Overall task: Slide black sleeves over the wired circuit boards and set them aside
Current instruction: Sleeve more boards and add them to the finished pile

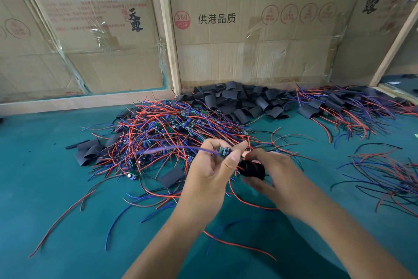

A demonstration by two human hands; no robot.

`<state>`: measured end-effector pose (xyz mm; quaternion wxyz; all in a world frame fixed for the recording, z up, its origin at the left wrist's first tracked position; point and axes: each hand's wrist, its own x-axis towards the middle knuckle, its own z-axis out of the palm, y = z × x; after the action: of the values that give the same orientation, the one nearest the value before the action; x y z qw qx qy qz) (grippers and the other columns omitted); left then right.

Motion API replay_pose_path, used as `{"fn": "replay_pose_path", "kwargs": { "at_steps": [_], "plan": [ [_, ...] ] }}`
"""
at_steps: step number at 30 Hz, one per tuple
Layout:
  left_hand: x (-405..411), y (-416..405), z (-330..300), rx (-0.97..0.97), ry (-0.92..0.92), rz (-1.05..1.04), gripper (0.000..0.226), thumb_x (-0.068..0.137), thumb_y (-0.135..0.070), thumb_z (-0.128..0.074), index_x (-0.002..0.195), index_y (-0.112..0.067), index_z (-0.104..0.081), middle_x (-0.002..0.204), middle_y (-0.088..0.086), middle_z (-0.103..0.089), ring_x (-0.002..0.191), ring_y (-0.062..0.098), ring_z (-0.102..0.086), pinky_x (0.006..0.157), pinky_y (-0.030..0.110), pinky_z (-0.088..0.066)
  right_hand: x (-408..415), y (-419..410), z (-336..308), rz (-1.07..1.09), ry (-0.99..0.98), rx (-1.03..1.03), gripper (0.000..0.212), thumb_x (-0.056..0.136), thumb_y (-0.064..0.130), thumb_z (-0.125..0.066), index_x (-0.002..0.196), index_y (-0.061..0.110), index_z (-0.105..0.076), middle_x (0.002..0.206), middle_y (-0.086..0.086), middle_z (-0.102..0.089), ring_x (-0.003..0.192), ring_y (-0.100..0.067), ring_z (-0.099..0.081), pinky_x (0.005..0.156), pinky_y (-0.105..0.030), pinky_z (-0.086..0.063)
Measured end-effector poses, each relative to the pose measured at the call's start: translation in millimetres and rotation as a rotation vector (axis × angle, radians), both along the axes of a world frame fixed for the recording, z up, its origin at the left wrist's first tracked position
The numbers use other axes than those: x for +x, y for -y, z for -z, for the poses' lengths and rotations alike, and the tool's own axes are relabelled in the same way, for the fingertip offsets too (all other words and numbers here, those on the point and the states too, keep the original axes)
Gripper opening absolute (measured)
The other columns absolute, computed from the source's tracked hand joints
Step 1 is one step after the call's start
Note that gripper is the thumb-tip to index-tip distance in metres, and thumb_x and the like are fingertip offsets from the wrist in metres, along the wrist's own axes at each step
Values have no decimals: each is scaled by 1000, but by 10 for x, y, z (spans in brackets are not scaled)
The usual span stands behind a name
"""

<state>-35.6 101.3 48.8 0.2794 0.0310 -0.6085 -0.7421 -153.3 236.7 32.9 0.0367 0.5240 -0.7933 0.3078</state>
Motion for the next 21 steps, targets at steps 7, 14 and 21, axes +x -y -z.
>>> {"fn": "replay_pose_path", "kwargs": {
  "at_steps": [7, 14, 21],
  "plan": [
    [24, 77, 64, -166, 107, -131, 19, 75, -24, -80, 83, -14, -66, 75, 11, -53, 70, 19, -43, 67, 33, -34, 64, 38, 6, -70, 159, -253, 24, 89, 36, -70, 111, 32, -62, 100, 12, -62, 95, -12, -61, 80, -26, -49],
    [23, 109, 76, -46, 93, -73, 14, 86, -22, -64, 88, -12, -74, 73, 4, -62, 62, 15, -53, 58, 22, -44, 17, -1, -49, -85, 107, -340, 31, 91, 32, -71, 120, 24, -67, 103, 9, -64, 96, -14, -63, 81, -30, -50],
    [34, 132, 58, -87, 24, -71, 14, 87, -11, -71, 94, 0, -66, 70, 3, -65, 61, 11, -58, 61, 19, -48, 32, -23, -61, -41, 25, -372, 37, 85, 32, -76, 119, 16, -69, 107, 10, -70, 98, -5, -65, 83, -25, -50]
  ]
}}
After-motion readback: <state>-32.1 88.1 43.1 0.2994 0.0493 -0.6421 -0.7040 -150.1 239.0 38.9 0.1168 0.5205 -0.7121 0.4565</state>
